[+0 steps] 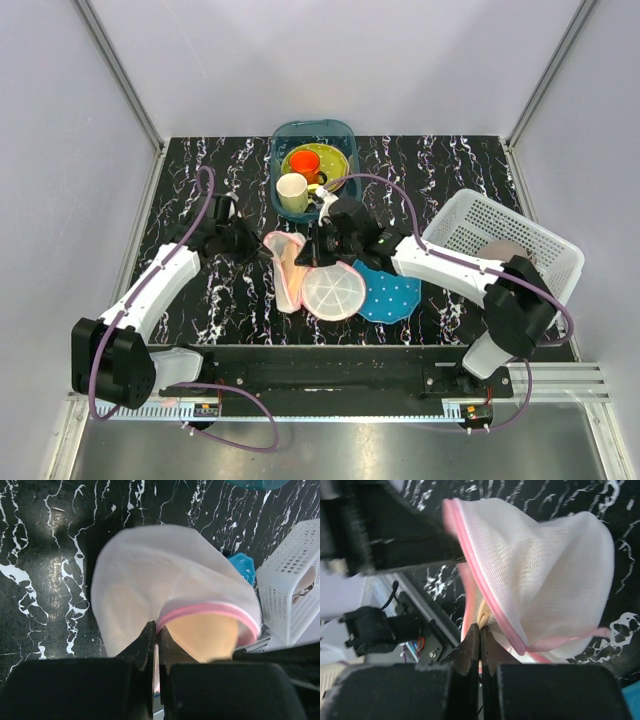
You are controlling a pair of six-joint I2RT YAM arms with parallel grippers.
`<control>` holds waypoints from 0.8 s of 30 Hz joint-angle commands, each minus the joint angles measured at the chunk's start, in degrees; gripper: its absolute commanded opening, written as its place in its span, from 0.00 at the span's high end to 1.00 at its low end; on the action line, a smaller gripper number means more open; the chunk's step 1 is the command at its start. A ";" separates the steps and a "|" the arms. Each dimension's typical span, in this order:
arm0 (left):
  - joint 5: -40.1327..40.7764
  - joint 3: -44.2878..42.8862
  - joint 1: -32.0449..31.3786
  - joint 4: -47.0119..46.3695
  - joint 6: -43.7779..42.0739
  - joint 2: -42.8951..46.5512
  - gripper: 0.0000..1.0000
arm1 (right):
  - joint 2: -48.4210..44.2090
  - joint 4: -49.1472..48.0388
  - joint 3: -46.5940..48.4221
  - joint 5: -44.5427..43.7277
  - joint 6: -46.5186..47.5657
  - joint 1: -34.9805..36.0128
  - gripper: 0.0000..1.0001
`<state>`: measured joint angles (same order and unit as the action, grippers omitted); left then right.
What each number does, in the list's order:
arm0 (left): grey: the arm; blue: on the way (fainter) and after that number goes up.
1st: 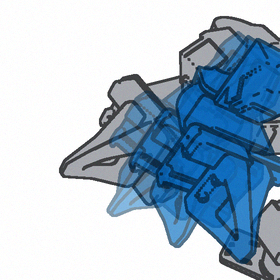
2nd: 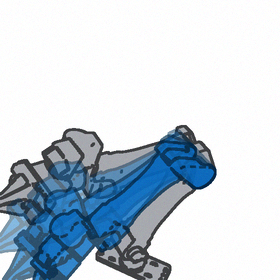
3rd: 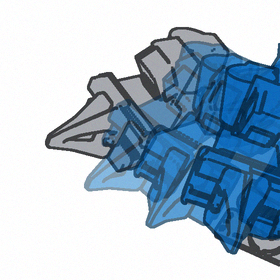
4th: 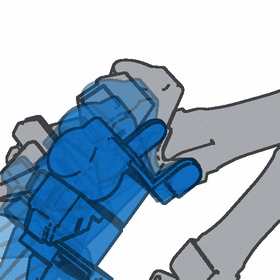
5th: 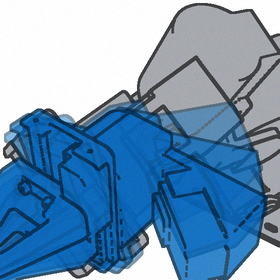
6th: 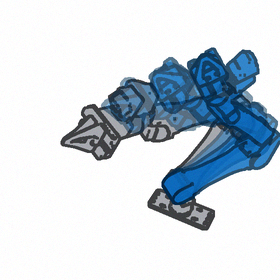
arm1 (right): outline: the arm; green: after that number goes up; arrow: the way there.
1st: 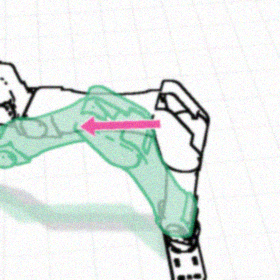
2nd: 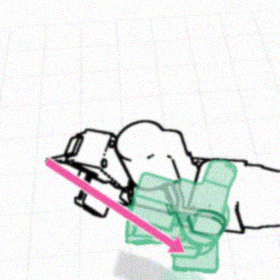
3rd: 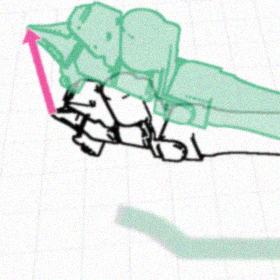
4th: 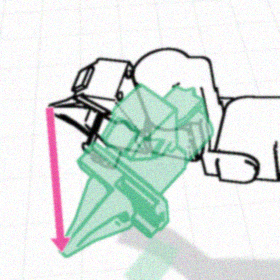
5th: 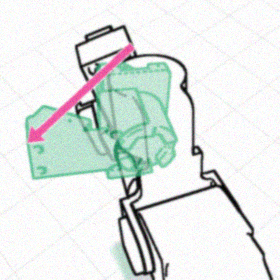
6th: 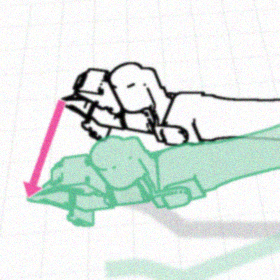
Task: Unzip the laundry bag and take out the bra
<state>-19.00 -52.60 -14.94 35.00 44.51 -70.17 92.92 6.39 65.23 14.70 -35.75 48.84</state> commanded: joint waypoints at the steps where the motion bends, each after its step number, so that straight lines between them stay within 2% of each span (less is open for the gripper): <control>1: 0.99 0.74 0.61 -1.69 1.10 1.27 1.00 | -4.86 0.54 2.35 8.41 6.03 0.47 1.00; 12: 2.66 -0.75 2.37 0.15 1.19 0.74 1.00 | -0.64 10.83 3.50 21.15 17.02 3.63 1.00; 16: 2.48 -0.05 2.46 -0.02 1.37 0.04 1.00 | -3.18 11.71 3.93 24.41 20.36 3.72 1.00; 19: 1.26 1.18 2.46 -1.42 1.89 -0.58 1.00 | -6.26 10.40 3.94 23.63 21.95 3.72 1.00; 24: -0.15 2.24 2.46 -2.40 2.16 -0.85 1.00 | -11.88 -1.80 -0.10 17.75 19.14 3.46 1.00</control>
<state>-18.52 -51.05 -12.93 35.88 45.91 -70.76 87.94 15.51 66.30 34.17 -16.29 52.23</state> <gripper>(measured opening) 0.012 0.012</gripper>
